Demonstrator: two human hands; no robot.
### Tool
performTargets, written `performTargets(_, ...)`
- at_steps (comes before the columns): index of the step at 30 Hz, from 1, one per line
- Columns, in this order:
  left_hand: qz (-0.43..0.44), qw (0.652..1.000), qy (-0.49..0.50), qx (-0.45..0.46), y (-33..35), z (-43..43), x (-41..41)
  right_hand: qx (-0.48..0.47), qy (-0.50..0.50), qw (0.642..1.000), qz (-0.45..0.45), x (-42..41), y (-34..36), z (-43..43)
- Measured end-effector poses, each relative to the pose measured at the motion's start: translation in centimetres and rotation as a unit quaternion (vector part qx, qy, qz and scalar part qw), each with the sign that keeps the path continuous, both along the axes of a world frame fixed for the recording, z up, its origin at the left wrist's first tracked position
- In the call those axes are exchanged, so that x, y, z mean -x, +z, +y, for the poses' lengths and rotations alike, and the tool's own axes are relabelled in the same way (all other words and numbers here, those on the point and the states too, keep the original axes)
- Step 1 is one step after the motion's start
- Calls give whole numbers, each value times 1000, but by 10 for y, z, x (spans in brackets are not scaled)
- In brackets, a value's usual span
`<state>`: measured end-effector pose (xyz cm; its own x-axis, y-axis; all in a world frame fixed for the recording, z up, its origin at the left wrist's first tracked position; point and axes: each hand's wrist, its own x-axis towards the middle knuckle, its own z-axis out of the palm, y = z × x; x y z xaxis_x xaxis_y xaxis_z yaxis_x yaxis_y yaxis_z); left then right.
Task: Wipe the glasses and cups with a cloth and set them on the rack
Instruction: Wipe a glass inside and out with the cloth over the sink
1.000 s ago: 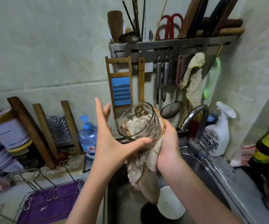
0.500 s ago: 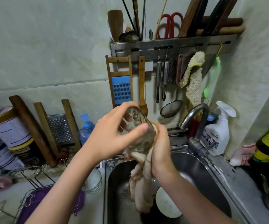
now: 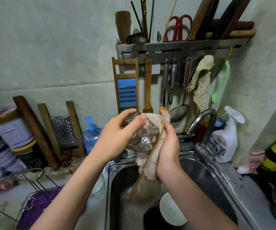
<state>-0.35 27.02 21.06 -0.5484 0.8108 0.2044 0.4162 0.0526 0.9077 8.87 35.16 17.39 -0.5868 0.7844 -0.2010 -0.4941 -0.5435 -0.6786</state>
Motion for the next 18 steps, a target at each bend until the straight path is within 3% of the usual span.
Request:
performTargets(2, -6, 1000, -11, -4, 1, 0, 1, 61, 64, 996, -23, -1, 5, 7)
performTargets(6, -36, 999, 4, -35, -6, 7, -1, 86, 66, 994, -3, -4, 6, 1)
performTargets(10, 95, 991, 98, -9, -15, 14, 6, 89, 69, 994, 7, -7, 7, -5)
performTargets(14, 105, 988, 105, 34, -18, 12, 14, 101, 128, 986, 28, -23, 8, -10)
performTargets(18, 235, 961, 120, 85, -17, 13, -1, 104, 118, 987, 26, -16, 5, -8)
